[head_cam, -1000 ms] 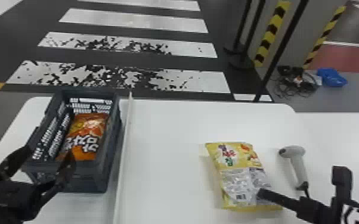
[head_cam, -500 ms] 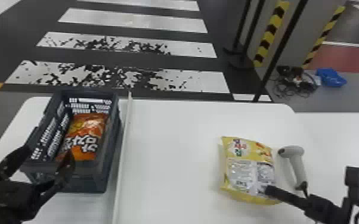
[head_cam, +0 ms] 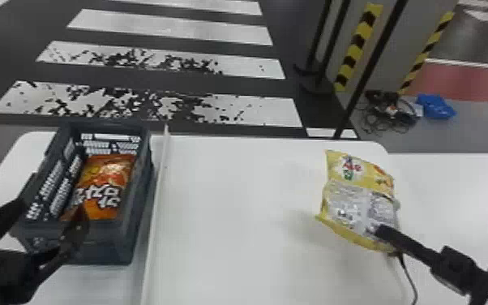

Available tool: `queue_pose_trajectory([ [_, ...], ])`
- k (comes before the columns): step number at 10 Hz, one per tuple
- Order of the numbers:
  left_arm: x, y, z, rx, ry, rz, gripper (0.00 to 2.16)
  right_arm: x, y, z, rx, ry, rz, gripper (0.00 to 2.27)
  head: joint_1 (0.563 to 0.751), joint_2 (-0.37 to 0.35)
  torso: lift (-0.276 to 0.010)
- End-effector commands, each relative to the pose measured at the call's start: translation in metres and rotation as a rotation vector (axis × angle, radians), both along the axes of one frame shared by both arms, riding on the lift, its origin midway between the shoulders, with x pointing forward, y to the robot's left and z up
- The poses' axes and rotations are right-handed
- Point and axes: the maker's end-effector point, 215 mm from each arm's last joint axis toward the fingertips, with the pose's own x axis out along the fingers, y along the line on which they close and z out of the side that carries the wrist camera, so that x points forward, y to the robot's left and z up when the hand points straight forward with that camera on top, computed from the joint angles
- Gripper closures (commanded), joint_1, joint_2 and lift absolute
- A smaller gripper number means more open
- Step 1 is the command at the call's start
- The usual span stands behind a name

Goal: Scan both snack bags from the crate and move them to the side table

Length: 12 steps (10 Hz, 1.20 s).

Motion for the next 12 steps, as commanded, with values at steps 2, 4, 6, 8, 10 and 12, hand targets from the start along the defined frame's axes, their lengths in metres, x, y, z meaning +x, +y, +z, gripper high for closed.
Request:
queue_pose_trajectory([
  [2,-0.001,0.000,-0.001,-0.001,0.003,0.002,0.10,0.015,-0.060,0.035,-0.069,-0.115,-0.149,2.22,0.695,-0.221,-0.099],
  [4,-0.001,0.000,-0.001,-0.001,0.003,0.002,0.10,0.020,-0.112,0.034,-0.121,-0.139,-0.282,2.22,0.695,-0.286,-0.099],
  [6,-0.001,0.001,-0.002,0.001,0.005,0.001,0.10,0.022,-0.171,0.022,-0.182,-0.171,-0.452,2.22,0.695,-0.342,-0.099],
  [8,-0.001,0.001,-0.002,0.001,0.005,0.002,0.10,0.012,-0.226,0.005,-0.212,-0.186,-0.620,2.22,0.695,-0.350,-0.099],
  [10,0.001,0.002,-0.002,0.004,0.003,0.002,0.10,-0.001,-0.264,-0.022,-0.229,-0.160,-0.732,2.22,0.695,-0.350,-0.099],
  [12,0.002,-0.001,0.000,-0.002,0.001,-0.003,0.10,-0.008,-0.288,-0.041,-0.250,-0.122,-0.791,2.21,0.695,-0.350,-0.099],
])
